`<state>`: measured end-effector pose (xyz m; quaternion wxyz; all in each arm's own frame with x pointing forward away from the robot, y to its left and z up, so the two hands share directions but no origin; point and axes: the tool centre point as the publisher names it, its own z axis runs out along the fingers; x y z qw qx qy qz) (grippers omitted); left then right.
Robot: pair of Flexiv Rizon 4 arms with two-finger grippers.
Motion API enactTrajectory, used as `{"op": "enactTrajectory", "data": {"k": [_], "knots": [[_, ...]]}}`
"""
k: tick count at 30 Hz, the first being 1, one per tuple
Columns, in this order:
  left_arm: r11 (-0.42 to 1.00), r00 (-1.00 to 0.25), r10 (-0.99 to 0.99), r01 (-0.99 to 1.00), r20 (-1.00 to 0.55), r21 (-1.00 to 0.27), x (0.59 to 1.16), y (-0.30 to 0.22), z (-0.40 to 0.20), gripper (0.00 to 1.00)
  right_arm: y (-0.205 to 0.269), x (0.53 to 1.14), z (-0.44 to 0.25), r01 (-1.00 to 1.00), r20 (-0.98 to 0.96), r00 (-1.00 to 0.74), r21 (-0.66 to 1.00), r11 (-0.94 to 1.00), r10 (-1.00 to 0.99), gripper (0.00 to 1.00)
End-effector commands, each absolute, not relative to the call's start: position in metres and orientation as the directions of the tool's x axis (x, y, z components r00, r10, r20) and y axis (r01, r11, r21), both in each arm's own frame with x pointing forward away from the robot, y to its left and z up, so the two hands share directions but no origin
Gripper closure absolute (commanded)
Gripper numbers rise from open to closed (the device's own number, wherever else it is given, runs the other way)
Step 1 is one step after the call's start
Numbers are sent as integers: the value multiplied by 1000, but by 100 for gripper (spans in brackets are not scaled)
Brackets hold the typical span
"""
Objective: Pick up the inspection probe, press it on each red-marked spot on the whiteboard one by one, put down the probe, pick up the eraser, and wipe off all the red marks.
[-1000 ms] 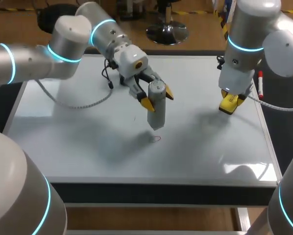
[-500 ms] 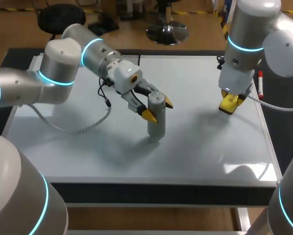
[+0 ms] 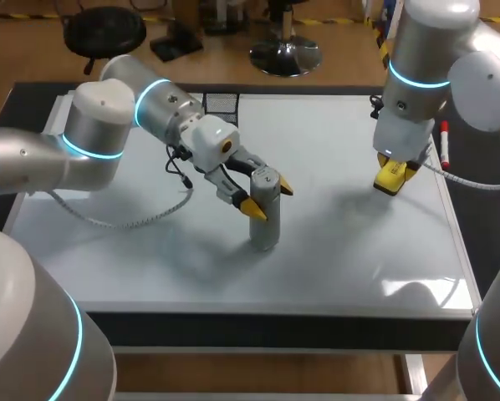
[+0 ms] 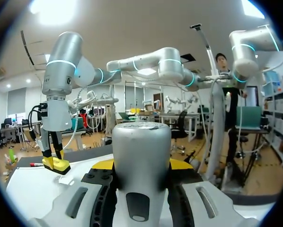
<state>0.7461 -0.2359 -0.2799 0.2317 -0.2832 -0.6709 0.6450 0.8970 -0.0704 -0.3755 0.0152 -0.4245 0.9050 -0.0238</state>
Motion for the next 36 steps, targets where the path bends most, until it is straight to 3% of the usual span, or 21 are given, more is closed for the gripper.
{"op": "enactTrajectory", "data": {"k": [1, 36], "knots": [[5, -722, 690, 84, -57, -996, 749, -237, -282, 100, -71, 897, -375, -768, -4, -638, -57, 637, -770, 100], [37, -729, 684, 74, -29, -997, 750, -237, -295, 100, -71, 897, -375, -768, -4, -638, -57, 637, -770, 100]]}}
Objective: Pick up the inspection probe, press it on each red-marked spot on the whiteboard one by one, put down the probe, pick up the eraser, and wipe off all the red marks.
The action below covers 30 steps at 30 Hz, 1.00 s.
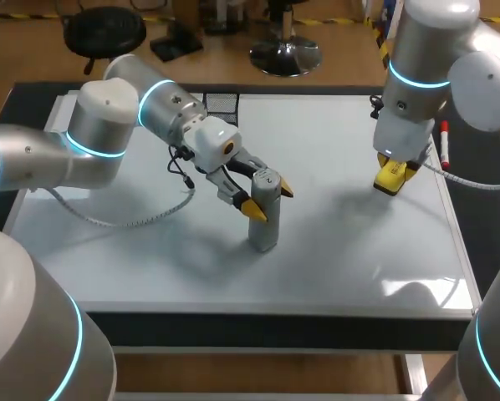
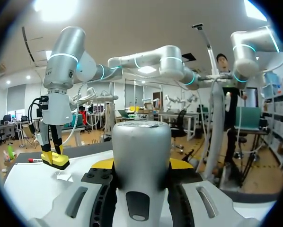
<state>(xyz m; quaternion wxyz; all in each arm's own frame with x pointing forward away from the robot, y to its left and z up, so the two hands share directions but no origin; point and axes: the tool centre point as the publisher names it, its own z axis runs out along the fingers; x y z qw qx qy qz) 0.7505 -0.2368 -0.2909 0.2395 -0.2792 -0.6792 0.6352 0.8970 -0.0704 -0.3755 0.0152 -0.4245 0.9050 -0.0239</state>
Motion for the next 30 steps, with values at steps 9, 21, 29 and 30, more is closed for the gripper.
{"op": "enactTrajectory", "data": {"k": [9, 21, 29, 30], "knots": [[35, -734, 678, 73, -30, -997, 749, -235, -295, 100, -71, 897, -375, -768, -4, -638, -57, 637, -770, 100], [-13, -720, 690, 90, -74, -996, 768, -217, -271, 100, -71, 897, -375, -768, -4, -638, -57, 637, -770, 100], [9, -711, 697, 133, -90, -991, 787, -192, -248, 100, -71, 897, -375, -768, -4, -638, -57, 637, -770, 100], [10, -709, 699, 140, -93, -990, 789, -190, -244, 100, -71, 897, -375, -768, -4, -638, -57, 637, -770, 100]]}}
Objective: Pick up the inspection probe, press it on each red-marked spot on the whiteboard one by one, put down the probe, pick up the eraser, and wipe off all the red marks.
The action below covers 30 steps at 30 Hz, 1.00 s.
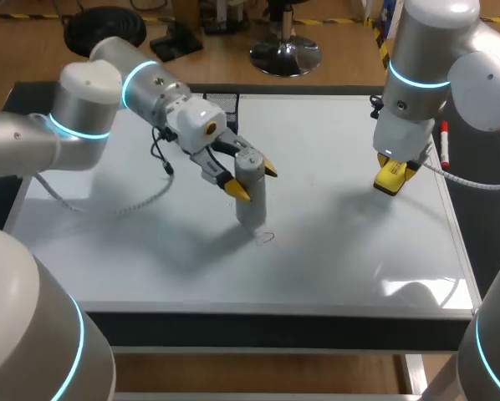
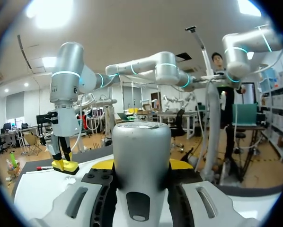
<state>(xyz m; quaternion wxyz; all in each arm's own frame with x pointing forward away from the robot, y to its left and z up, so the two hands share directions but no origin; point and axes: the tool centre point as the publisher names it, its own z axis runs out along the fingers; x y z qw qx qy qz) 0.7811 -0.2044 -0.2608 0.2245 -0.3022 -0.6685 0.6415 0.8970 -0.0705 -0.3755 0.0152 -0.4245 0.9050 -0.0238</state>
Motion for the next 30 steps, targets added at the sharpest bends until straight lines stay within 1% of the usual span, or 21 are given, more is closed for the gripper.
{"op": "enactTrajectory", "data": {"k": [1, 8, 15, 30], "knots": [[18, -707, 701, 150, -95, -989, 791, -187, -241, 100, -71, 897, -375, -768, -4, -638, -57, 637, -770, 100], [37, -703, 704, 177, -100, -984, 807, -162, -224, 100, -71, 897, -375, -768, -4, -638, -57, 637, -770, 100], [42, -678, 729, 180, -93, -983, 823, -137, -223, 100, -71, 897, -375, -768, -4, -638, -57, 637, -770, 100], [68, -695, 716, 161, -64, -985, 864, -85, -228, 100, -71, 897, -375, -768, -4, -638, -57, 637, -770, 100]]}}
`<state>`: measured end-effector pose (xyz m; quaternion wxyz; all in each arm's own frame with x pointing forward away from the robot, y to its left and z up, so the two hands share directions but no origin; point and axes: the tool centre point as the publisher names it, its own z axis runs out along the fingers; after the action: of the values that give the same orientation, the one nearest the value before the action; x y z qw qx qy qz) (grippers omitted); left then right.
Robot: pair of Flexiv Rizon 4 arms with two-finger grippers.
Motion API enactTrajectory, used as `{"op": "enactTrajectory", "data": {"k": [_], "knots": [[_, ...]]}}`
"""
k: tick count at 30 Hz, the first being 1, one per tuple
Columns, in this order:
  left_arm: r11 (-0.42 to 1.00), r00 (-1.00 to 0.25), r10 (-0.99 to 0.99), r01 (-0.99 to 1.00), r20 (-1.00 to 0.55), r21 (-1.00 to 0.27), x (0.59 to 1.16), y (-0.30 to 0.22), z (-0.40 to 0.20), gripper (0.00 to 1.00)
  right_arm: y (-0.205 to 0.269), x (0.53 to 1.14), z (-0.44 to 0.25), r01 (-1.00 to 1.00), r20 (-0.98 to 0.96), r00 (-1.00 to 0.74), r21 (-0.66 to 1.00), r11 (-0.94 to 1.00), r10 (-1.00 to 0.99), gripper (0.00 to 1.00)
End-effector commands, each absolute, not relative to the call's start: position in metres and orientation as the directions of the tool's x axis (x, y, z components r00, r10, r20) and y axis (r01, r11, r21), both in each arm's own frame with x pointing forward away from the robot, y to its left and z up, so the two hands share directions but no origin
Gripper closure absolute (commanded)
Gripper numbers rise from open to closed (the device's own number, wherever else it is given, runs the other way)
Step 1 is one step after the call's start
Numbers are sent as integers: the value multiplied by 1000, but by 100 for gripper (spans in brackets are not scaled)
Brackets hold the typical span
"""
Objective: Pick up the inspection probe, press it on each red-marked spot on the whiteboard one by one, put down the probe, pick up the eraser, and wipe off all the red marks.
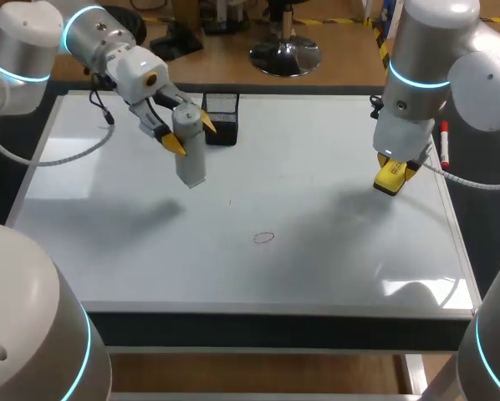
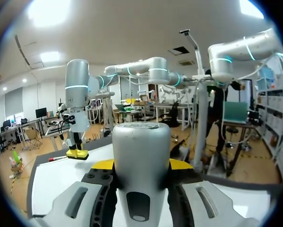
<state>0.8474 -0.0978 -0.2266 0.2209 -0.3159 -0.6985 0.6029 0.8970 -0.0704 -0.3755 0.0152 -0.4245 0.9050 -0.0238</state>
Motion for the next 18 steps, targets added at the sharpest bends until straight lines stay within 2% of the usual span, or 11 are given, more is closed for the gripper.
{"op": "enactTrajectory", "data": {"k": [1, 18], "knots": [[67, -697, 714, 160, -65, -985, 867, -81, -228, 100, -71, 897, -375, -768, -4, -638, -57, 637, -770, 100], [109, -718, 695, 155, -37, -982, 923, -34, -218, 100, -71, 897, -375, -768, -4, -638, -57, 637, -770, 100]]}}
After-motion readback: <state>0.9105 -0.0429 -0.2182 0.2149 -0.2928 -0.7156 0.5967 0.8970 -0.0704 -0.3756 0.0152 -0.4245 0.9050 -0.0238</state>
